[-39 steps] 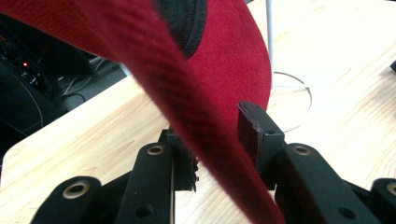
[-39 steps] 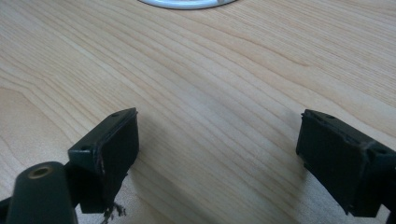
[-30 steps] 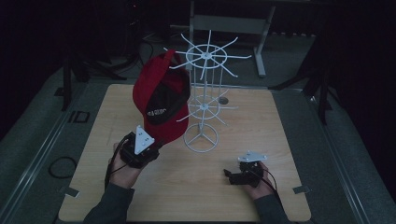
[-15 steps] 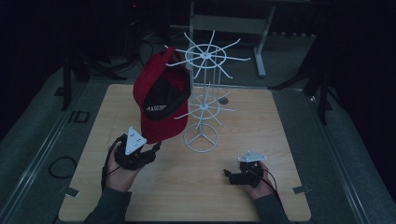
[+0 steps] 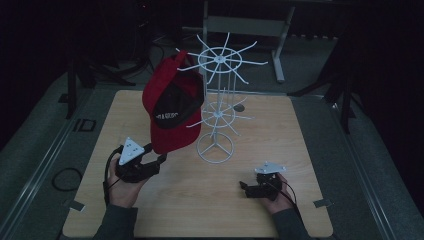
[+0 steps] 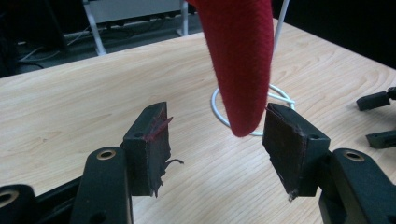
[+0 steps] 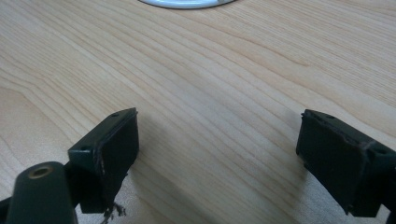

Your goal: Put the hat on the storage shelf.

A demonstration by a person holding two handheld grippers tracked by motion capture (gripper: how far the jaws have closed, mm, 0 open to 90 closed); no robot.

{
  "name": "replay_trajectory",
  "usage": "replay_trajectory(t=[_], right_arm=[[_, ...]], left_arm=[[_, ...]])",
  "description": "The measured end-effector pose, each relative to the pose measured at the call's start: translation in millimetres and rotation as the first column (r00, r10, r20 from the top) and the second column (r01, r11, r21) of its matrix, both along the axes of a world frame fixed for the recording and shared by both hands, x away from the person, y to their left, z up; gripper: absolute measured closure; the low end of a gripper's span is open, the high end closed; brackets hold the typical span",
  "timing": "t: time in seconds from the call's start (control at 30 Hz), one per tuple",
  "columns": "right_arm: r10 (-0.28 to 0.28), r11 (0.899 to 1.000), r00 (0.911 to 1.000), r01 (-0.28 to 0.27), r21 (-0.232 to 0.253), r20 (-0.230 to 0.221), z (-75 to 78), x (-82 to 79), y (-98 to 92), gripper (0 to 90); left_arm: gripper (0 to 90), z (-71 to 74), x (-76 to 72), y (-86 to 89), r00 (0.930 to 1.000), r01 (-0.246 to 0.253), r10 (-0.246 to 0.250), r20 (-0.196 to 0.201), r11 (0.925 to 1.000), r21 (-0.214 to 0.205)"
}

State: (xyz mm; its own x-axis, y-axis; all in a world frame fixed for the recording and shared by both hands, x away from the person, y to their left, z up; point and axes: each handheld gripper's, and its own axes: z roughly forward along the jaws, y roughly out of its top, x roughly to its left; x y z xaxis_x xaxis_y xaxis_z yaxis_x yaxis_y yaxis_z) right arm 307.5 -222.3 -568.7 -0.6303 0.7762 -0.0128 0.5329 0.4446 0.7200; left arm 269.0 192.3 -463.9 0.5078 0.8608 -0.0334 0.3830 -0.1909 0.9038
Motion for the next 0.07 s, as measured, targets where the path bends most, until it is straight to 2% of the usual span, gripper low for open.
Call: replay_trajectory(t=[0.07], right_arm=[[-0.001,1.000,1.0000,0.001,0.000,-0.001,0.0,-0.1,0.0,12.9]], left_arm=[[41.5,-0.4,0.0,0.8,1.0000,0.004,-0.004,-0.001,1.0000,-0.006]])
